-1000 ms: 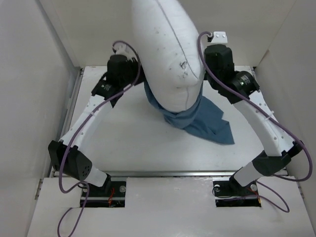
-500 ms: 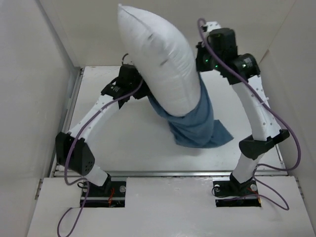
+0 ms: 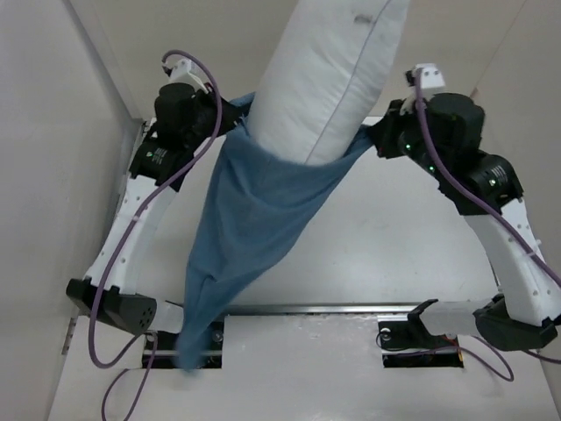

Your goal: Put the pillow into the pillowcase

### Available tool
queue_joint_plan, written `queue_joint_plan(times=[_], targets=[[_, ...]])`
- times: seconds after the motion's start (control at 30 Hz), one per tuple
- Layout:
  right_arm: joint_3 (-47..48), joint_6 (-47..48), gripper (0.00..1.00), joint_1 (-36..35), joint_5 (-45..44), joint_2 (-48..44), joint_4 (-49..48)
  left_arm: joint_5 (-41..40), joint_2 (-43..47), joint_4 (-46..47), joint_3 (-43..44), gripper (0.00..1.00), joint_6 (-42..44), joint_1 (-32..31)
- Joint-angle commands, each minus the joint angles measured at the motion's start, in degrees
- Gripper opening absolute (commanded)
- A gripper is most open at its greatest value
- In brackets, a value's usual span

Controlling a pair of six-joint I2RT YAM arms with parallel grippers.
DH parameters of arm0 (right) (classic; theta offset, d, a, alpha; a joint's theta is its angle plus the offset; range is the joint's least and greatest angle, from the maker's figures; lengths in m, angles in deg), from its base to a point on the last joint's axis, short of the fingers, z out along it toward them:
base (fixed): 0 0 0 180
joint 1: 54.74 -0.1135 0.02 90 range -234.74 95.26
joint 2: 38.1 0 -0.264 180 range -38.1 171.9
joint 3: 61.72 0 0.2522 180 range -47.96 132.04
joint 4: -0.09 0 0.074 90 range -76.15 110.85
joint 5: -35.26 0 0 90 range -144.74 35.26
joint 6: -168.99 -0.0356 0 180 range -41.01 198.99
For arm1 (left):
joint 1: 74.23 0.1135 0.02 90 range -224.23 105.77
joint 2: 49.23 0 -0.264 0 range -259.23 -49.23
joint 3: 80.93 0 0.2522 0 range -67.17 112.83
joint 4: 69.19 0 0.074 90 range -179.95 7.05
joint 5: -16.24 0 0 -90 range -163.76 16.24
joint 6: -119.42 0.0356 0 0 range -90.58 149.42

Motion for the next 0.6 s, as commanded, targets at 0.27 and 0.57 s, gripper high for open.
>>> queue_joint_plan(times=[0.27, 0.57], targets=[[-10.8, 2.6, 0.0, 1.4, -0.3, -5.7, -26.7, -4.0, 4.1, 12.2, -11.2, 0.0, 0.4, -2.9], [-36.2, -2.2, 0.0, -4.3, 7.8, -4.0, -36.8, -3.6, -6.0, 15.7, -4.5, 0.0, 2.3, -2.9]])
